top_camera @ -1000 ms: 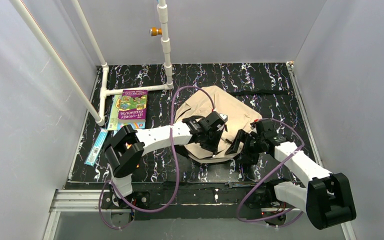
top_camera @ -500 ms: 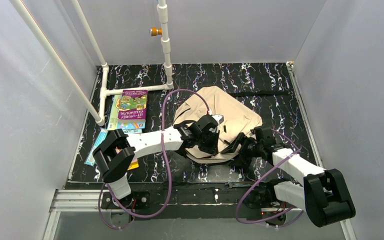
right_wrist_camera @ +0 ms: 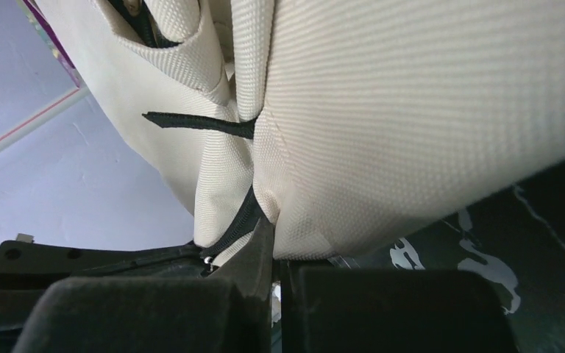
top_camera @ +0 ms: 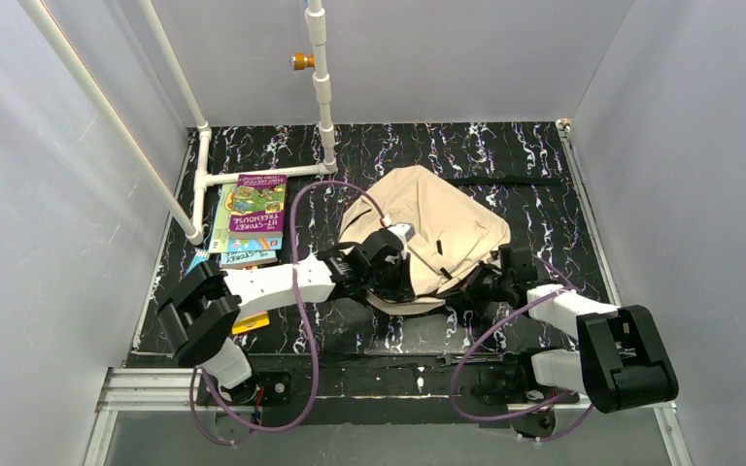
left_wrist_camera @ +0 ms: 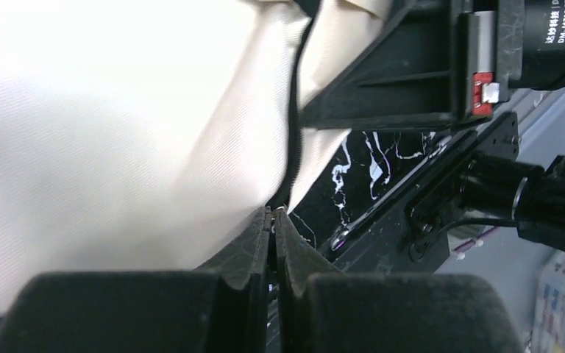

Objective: Pack the student bag
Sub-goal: Unzip the student bag at the center of the board.

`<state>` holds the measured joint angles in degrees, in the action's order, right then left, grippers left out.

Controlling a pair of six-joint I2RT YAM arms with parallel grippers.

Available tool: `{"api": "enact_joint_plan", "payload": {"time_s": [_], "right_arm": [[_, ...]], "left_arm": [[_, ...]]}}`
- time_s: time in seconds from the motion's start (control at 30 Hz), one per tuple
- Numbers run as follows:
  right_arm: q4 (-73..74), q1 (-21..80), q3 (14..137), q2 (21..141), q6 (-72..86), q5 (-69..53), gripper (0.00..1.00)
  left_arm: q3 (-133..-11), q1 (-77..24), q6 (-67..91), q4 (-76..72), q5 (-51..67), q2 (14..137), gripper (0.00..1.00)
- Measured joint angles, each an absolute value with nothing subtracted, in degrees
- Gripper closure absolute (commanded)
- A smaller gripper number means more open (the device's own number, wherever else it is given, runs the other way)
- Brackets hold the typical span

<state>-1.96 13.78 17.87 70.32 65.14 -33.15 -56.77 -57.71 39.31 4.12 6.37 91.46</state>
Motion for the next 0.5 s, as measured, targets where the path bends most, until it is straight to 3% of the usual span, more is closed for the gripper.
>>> {"api": "enact_joint_plan", "payload": {"time_s": [0.4, 0.43, 0.5], "right_arm": [[15.6, -1.7, 28.0, 76.9, 46.0, -35.6, 0.99], [16.6, -1.8, 28.7, 78.2, 44.1, -36.0, 0.92], [19.0, -1.9, 30.4, 80.1, 40.2, -35.7, 0.62]], "left_arm": [[-43.4, -45.3, 41.6, 5.5, -1.5, 70.6, 1.0], [-43.4, -44.6, 41.6, 5.7, -0.9, 70.5, 1.0], [-43.4, -44.2, 41.4, 6.0, -0.1, 70.7, 1.0]]}}
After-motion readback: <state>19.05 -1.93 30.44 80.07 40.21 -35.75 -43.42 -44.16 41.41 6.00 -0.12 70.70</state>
